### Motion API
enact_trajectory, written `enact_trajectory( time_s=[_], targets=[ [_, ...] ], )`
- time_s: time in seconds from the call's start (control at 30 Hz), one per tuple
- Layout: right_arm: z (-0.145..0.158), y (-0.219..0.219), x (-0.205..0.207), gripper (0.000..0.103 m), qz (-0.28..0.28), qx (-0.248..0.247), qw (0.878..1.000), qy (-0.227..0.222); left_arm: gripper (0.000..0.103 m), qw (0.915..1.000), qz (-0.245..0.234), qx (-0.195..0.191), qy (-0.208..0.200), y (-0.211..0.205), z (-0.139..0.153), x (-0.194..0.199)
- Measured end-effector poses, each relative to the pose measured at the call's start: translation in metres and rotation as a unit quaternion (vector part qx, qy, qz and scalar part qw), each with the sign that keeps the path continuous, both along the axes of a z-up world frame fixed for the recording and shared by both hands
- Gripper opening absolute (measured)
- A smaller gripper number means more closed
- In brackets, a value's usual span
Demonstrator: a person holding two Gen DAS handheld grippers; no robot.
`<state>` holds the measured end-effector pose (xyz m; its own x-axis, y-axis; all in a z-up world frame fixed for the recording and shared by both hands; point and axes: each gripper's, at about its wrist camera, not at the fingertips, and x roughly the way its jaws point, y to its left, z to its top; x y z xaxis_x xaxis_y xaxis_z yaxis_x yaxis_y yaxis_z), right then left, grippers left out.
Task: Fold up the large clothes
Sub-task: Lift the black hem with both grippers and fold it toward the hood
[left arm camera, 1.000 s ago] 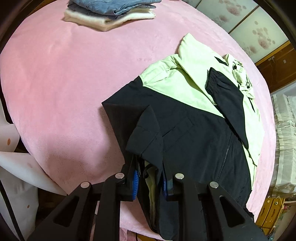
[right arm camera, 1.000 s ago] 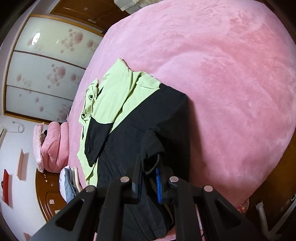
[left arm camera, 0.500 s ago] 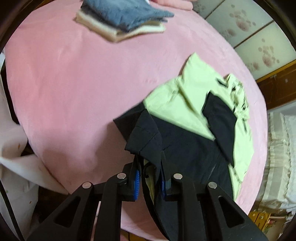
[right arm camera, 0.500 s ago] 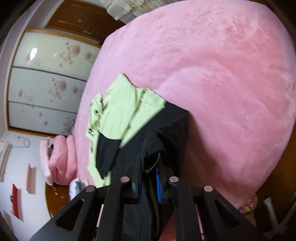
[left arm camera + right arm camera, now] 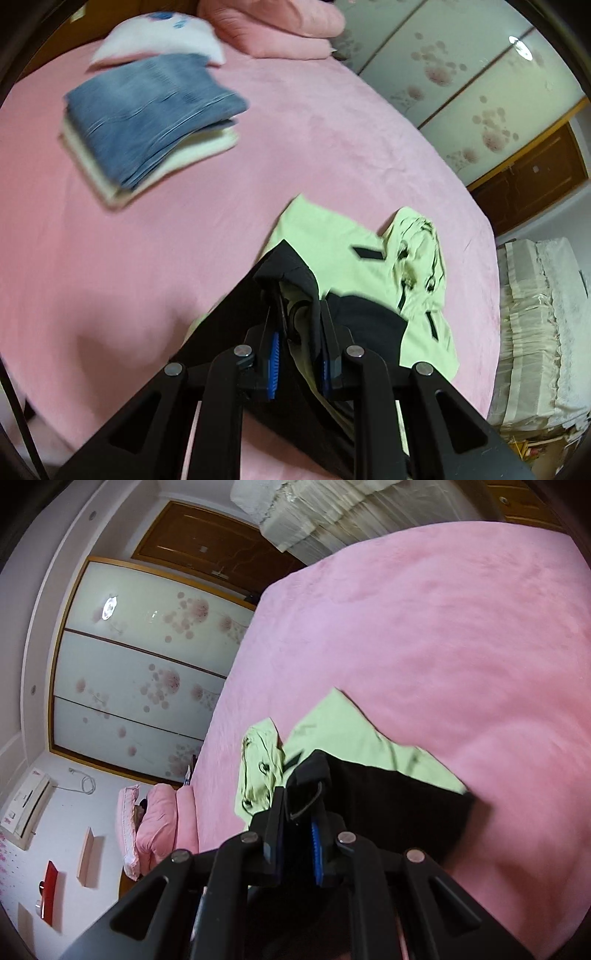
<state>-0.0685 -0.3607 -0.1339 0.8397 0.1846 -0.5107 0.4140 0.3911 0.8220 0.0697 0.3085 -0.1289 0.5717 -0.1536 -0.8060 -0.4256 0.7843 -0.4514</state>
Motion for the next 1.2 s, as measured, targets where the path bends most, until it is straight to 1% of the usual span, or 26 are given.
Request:
enact_trajectory(
  time_s=[0.13, 0.17, 0.27, 0.4, 0.5, 0.6, 0.67, 0.73, 0.8, 0.83, 0.87, 0.9, 0.93, 0.97, 1.0, 1.03, 1.13, 1.2],
  targets=[
    [-0.005, -0.001, 0.034, 0.011, -0.013, -0.006, 1.0, -0.016, 0.015, 0.9999, -0.011, 0.007, -0.009, -0.006, -0.006, 0.041],
    [-0.007, -0.001, 0.041, 0.011, -0.016, -0.008, 1.0, -0.018, 0.015, 0.9998, -0.014, 0.002, -0.01, -0.007, -0.009, 0.052],
    [-0.011, -0.001, 0.061, 0.011, -0.031, -0.008, 0.999, -0.02, 0.015, 0.9998, -0.015, -0.008, -0.014, -0.01, -0.015, 0.068],
    [-0.012, -0.005, 0.085, 0.011, -0.033, -0.004, 0.999, -0.017, 0.015, 0.9998, -0.014, 0.009, -0.012, -0.014, -0.018, 0.087],
    [-0.008, -0.009, 0.101, 0.011, -0.024, -0.024, 0.999, -0.01, 0.015, 0.9996, -0.014, 0.025, -0.007, -0.017, -0.02, 0.099],
    [-0.005, -0.01, 0.123, 0.011, -0.012, -0.046, 0.999, -0.004, 0.015, 0.9986, -0.026, 0.046, -0.001, -0.024, -0.024, 0.122],
    [-0.009, -0.012, 0.136, 0.011, -0.01, -0.045, 0.999, 0.0, 0.016, 0.998, -0.032, 0.055, 0.003, -0.026, -0.027, 0.135],
    [-0.015, -0.015, 0.149, 0.011, -0.007, -0.043, 0.999, 0.013, 0.017, 0.9977, -0.029, 0.059, 0.016, -0.029, -0.032, 0.149],
    [-0.021, -0.017, 0.16, 0.012, -0.003, -0.045, 0.999, 0.027, 0.02, 0.9975, -0.017, 0.063, 0.027, -0.032, -0.038, 0.159],
    [-0.024, -0.017, 0.166, 0.013, 0.0, -0.047, 0.998, 0.034, 0.025, 0.9973, -0.011, 0.069, 0.025, -0.032, -0.039, 0.162],
    [-0.026, -0.017, 0.172, 0.015, 0.001, -0.05, 0.998, 0.043, 0.032, 0.9968, -0.008, 0.077, 0.017, -0.034, -0.038, 0.164],
    [-0.029, -0.017, 0.176, 0.016, 0.001, -0.053, 0.997, 0.055, 0.034, 0.9956, -0.004, 0.094, 0.007, -0.036, -0.035, 0.165],
    [-0.032, -0.017, 0.179, 0.018, 0.003, -0.055, 0.997, 0.062, 0.039, 0.9948, -0.005, 0.102, 0.0, -0.037, -0.032, 0.166],
    [-0.033, -0.016, 0.182, 0.023, 0.006, -0.057, 0.996, 0.064, 0.045, 0.9941, -0.011, 0.108, -0.008, -0.039, -0.029, 0.167],
    [-0.033, -0.014, 0.183, 0.03, 0.009, -0.059, 0.996, 0.063, 0.048, 0.9937, -0.013, 0.111, -0.012, -0.041, -0.026, 0.166],
    [-0.033, -0.013, 0.184, 0.033, 0.012, -0.064, 0.996, 0.059, 0.052, 0.9935, -0.01, 0.112, -0.012, -0.042, -0.025, 0.165],
    [-0.026, -0.008, 0.185, 0.035, 0.015, -0.091, 0.995, 0.046, 0.052, 0.9941, -0.016, 0.107, -0.004, -0.045, -0.026, 0.161],
    [-0.02, -0.004, 0.186, 0.035, 0.028, -0.112, 0.992, 0.045, 0.052, 0.9934, -0.019, 0.113, 0.004, -0.048, -0.028, 0.156]
  ],
)
